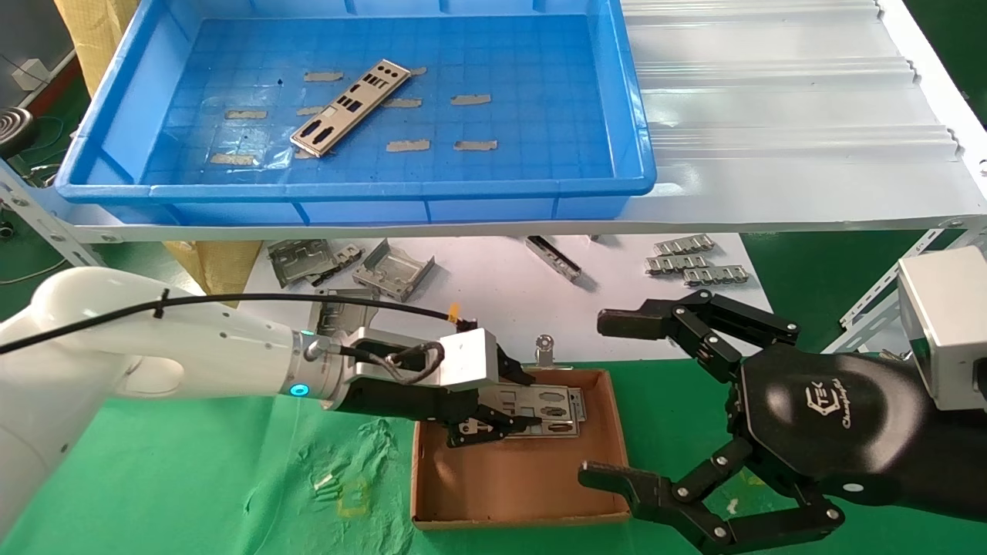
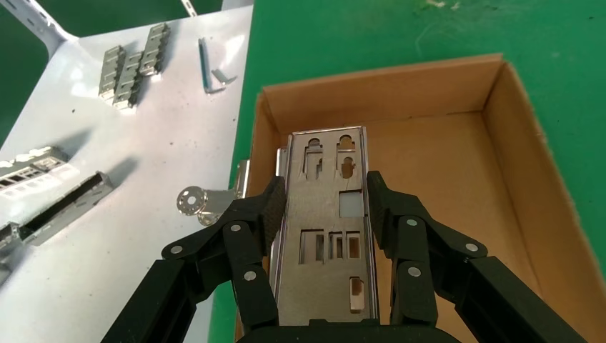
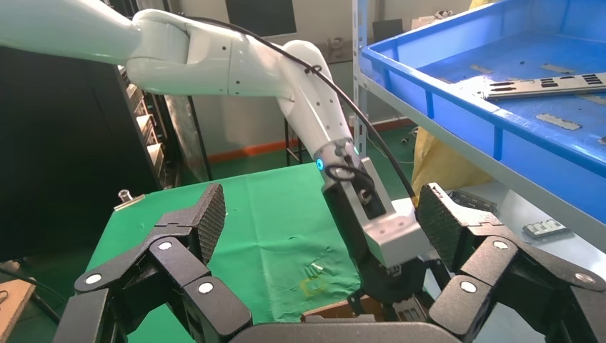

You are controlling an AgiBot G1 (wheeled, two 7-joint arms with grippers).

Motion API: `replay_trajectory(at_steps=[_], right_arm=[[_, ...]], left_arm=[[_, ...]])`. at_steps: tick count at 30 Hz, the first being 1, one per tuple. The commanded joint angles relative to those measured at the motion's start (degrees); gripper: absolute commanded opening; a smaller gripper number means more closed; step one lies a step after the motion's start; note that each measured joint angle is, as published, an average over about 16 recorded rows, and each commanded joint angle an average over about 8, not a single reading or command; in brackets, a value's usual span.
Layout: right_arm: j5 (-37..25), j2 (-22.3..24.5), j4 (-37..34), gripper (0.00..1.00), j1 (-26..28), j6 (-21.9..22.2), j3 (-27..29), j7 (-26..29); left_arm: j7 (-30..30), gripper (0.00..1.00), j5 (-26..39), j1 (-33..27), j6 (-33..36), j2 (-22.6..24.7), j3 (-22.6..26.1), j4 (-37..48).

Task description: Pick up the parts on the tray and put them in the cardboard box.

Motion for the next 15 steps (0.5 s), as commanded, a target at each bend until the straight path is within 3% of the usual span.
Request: replay_trajectory(at_steps=[1,6,7,15], right_arm=[[0.0,0.0,0.0,1.0,0.0,0.0,0.0,0.0],[0.0,0.0,0.0,1.0,0.0,0.0,0.0,0.0],[0.0,0.0,0.0,1.0,0.0,0.0,0.0,0.0],[0.0,0.0,0.0,1.0,0.0,0.0,0.0,0.0]], left_arm=[[0.72,0.27,0.35,0.62,-0.73,0.89,0.23,1.2],[2.07,0.89,-0.1,0.83,-0.39,2.02,0.07,4.16],[2.49,0.98,-0.11,0.83,-0.53,2.25,0.04,4.66],[6.25,1.0,-0.14,0.79,-1.89,3.57,-0.19,7.0]])
